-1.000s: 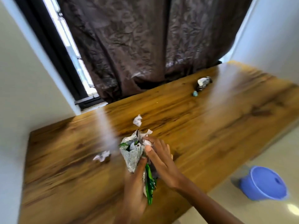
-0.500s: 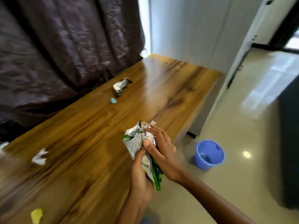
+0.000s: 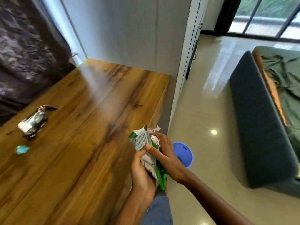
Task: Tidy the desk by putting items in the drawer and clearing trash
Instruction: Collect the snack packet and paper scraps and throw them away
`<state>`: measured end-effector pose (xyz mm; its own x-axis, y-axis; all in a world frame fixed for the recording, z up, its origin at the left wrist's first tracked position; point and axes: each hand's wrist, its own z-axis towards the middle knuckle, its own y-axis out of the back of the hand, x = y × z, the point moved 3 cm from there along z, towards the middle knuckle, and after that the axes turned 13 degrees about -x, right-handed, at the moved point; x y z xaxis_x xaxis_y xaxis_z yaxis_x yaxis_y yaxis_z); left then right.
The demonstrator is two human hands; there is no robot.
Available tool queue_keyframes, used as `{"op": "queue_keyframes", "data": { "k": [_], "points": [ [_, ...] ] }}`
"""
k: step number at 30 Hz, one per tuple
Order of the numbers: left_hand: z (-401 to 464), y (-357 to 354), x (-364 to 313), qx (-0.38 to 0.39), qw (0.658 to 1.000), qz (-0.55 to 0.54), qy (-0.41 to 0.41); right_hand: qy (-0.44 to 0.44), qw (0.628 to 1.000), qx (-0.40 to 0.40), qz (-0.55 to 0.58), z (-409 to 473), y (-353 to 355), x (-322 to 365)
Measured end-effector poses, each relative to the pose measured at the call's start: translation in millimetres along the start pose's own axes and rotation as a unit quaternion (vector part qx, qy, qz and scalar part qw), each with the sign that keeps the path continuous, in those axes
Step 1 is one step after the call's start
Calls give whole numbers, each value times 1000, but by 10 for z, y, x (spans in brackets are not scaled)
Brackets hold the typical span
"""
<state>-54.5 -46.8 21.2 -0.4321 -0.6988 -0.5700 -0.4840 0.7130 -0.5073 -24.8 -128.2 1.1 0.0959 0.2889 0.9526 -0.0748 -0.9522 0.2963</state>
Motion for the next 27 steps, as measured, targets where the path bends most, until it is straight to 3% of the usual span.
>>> {"op": "queue_keyframes", "data": {
  "k": [5,10,14,17,23,27],
  "points": [
    [766,-534,285,-27,998,25,55,-167,977,87,95,807,407,-420],
    [1604,-739,826,-38,987,108,115,-296,942,88,131,1341,764,-976],
    [2129,-666,1291,-74,965,195,156,-343,931,84,94,1561,888,-1419],
    [2399,-661,1596,-143,951,225,156,-391,914,48,93,1719,963,-1842],
    [2824,-713,2185,-264,938,200,101,-435,897,74,22,2109,1099,-2811],
    [3188,-699,2783,-280,937,167,121,-424,895,119,-71,2404,1110,-3529]
  ]
}}
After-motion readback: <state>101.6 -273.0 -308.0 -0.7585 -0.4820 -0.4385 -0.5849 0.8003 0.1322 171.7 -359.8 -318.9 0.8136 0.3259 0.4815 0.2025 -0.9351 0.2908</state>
